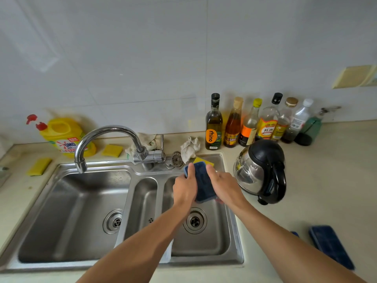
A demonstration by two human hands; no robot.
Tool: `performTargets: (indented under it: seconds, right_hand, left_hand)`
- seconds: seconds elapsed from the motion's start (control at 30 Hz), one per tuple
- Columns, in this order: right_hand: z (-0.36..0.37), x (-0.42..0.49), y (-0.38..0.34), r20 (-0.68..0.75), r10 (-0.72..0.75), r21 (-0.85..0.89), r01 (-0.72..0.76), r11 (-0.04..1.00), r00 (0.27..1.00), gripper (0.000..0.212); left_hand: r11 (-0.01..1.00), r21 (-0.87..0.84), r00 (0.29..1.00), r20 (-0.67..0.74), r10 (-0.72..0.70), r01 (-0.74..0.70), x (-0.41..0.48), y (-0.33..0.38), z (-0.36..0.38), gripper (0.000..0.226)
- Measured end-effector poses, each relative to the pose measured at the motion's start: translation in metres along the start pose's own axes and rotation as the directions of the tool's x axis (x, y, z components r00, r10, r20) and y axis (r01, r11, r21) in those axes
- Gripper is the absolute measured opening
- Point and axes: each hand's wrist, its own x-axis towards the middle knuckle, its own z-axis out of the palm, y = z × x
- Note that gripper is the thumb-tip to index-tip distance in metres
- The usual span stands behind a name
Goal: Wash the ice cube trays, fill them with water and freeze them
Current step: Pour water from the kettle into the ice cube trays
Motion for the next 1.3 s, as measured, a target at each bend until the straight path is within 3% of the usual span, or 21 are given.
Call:
performTargets:
  seconds: [0.17, 0.3, 0.5, 0.67, 0.83, 0.93, 1.07, 1.2, 1.3]
  right_hand:
    - [-0.001, 0.004, -0.008, -0.077, 0.000, 0.077, 0.006, 0.997, 0.997, 0.072]
    - [0.004, 0.001, -0.008, -0.213, -0.026, 0.196, 0.068, 0.978, 0.977, 0.070]
    - [-0.001, -0.001, -0.017, -0.240, -0.082, 0.264, 0.146, 0.953, 0.967, 0.069]
    - [-0.006, -0.001, -0.021, -0.100, -0.034, 0.296, 0.063, 0.953, 0.994, 0.070]
    - [-0.011, -0.006, -0.015, 0.202, -0.110, 0.378, 0.026, 0.925, 0.973, 0.044]
    - [-0.013, -0.008, -0.018, 0.198, -0.179, 0.423, 0.081, 0.902, 0.964, 0.022]
    - [-0.017, -0.008, -0.026, 0.142, -0.211, 0.431, 0.131, 0.893, 0.967, 0.019]
    - [-0.018, -0.007, -0.028, 0.178, -0.123, 0.429, 0.036, 0.902, 0.976, 0.029]
    - [-0.017, -0.011, -0.027, 0.224, -0.087, 0.422, -0.016, 0.906, 0.971, 0.030]
  left_hand:
    - [0.951, 0.197, 0.970, 0.094, 0.226, -0.240, -0.014, -0.005, -0.005, 0.058]
    - [0.925, 0.164, 0.937, 0.126, 0.326, -0.344, -0.025, 0.001, 0.000, 0.056]
    - [0.895, 0.154, 0.905, 0.144, 0.399, -0.419, -0.026, 0.009, -0.003, 0.062]
    - [0.870, 0.233, 0.901, 0.127, 0.415, -0.434, -0.011, 0.012, -0.015, 0.053]
    - [0.869, 0.168, 0.885, 0.058, 0.462, -0.465, 0.002, 0.033, -0.034, 0.053]
    - [0.854, 0.150, 0.867, 0.060, 0.495, -0.498, 0.007, 0.042, -0.036, 0.053]
    - [0.870, 0.114, 0.877, 0.098, 0.470, -0.479, 0.011, 0.051, -0.036, 0.053]
    - [0.946, 0.120, 0.940, 0.206, 0.273, -0.301, 0.020, 0.051, -0.036, 0.061]
    - [0.972, 0.047, 0.951, 0.221, 0.214, -0.230, 0.021, 0.048, -0.036, 0.062]
